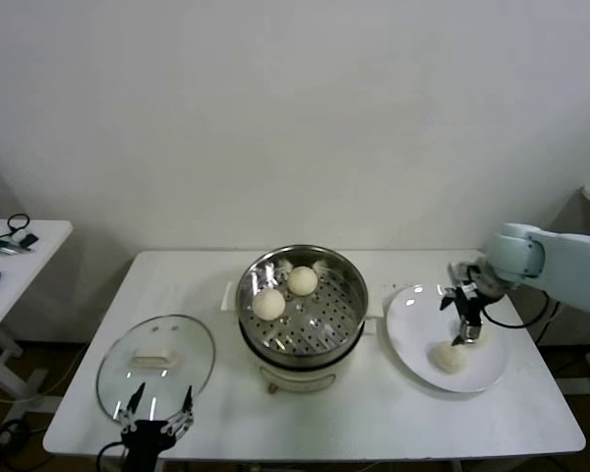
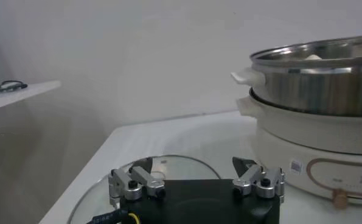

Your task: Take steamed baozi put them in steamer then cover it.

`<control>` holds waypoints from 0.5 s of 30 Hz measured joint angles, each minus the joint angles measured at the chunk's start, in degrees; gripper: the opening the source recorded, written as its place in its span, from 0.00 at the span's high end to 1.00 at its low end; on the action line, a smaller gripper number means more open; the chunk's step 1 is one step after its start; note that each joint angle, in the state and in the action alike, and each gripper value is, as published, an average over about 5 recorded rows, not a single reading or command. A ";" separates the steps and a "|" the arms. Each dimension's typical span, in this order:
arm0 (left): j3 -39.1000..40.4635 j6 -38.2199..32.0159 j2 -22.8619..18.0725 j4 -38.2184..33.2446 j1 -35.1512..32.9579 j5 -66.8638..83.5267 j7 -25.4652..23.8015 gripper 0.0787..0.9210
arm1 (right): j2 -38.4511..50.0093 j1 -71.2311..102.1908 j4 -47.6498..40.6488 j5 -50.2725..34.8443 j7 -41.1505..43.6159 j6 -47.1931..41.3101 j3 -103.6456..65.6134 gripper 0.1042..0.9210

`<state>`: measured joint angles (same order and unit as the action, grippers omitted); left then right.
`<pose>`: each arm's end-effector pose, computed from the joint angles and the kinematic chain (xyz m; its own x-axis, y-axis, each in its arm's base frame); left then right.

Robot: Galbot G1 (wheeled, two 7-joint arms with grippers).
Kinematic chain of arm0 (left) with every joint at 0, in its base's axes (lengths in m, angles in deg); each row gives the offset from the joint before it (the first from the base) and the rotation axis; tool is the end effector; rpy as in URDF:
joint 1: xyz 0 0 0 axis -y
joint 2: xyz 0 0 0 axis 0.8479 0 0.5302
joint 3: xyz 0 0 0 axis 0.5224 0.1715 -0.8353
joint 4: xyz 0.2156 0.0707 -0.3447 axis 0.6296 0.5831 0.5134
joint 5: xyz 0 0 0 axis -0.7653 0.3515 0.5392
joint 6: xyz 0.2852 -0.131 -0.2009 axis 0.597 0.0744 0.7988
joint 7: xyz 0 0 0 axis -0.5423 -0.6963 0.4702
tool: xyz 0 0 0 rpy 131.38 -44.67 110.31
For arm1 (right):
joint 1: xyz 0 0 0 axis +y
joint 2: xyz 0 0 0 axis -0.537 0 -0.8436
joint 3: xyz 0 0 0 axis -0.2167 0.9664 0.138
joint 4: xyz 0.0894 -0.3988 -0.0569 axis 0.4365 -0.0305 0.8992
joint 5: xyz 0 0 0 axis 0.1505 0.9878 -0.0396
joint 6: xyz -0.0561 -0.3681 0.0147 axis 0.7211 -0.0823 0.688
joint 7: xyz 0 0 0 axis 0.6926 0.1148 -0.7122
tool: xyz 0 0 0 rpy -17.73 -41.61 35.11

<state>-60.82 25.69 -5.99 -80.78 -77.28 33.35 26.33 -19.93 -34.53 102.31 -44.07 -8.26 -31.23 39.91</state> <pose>0.0645 0.0563 -0.3932 -0.9552 -0.0549 0.2908 -0.0146 0.9902 0.1389 0.5353 -0.2237 -0.1805 -0.0906 -0.0670 0.9936 -0.9956 0.0306 -0.0887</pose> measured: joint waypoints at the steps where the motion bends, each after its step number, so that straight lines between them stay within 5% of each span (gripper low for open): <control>1: -0.02 0.00 -0.01 0.02 -0.03 -0.04 0.00 0.12 | 0.04 1.15 -0.45 0.47 0.00 0.02 -0.80 0.12; 15: -0.19 0.01 -0.16 0.31 -0.17 -0.24 0.00 0.12 | -0.80 11.03 -4.81 4.33 0.14 0.23 -7.54 0.13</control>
<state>-61.02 25.70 -6.15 -80.47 -77.45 33.11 26.33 -20.73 -23.51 97.50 -39.74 -8.13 -31.01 32.37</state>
